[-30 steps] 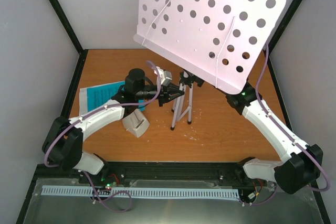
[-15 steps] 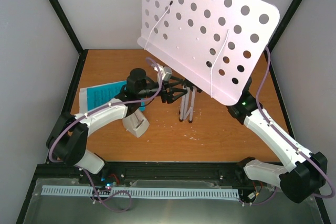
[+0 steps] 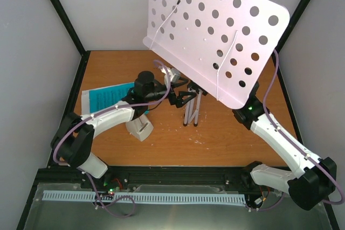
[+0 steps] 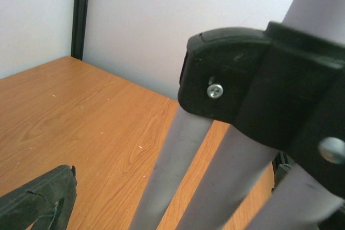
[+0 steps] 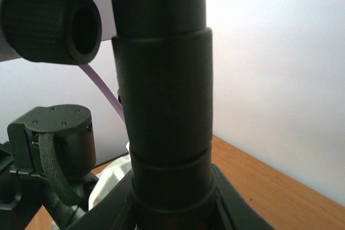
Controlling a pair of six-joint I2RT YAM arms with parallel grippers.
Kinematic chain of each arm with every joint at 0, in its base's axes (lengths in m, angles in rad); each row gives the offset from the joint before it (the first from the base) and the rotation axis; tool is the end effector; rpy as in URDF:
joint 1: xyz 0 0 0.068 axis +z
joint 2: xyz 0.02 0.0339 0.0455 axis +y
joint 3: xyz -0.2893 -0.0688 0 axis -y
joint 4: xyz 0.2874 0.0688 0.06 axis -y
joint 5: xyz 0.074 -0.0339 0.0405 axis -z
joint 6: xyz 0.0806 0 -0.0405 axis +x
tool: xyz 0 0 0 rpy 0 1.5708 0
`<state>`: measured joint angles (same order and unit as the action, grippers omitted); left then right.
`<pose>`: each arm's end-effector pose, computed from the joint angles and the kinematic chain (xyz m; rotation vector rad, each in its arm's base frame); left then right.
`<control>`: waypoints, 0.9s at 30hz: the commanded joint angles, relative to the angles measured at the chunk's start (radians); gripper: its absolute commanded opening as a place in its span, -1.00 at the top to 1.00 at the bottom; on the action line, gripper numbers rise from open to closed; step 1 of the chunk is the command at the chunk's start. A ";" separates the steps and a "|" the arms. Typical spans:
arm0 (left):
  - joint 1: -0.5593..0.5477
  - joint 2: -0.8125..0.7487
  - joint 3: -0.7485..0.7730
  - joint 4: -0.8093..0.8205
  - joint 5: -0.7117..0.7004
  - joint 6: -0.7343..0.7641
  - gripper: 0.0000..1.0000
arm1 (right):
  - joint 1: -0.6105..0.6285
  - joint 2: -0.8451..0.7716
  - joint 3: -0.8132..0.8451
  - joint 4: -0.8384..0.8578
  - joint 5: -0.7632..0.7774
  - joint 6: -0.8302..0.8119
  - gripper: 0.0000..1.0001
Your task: Pack up the instrument practice props
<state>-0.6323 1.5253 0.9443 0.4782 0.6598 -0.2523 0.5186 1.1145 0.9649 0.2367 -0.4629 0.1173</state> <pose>0.3072 -0.2863 0.2808 0.8474 1.5902 -1.1975 0.2698 0.1954 0.4024 -0.6788 1.3969 0.8498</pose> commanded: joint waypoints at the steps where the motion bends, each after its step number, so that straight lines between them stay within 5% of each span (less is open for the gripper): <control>1: -0.034 0.048 0.059 0.064 0.001 0.023 -0.99 | 0.011 -0.034 -0.009 0.020 0.024 0.089 0.95; 10: -0.070 0.099 0.029 0.160 -0.040 0.006 -0.95 | 0.012 -0.052 -0.013 0.002 0.132 0.129 0.94; 21: -0.086 0.190 0.046 0.194 -0.008 -0.022 -0.50 | 0.012 -0.079 -0.012 -0.045 0.176 0.068 0.94; 27: -0.100 0.229 0.056 0.191 -0.009 -0.008 -0.47 | 0.012 -0.093 -0.025 -0.049 0.183 0.068 0.95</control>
<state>-0.7158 1.7302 0.9588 0.6357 0.6502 -0.2756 0.5190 1.0580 0.9474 0.1795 -0.2764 0.1650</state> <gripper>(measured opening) 0.738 0.246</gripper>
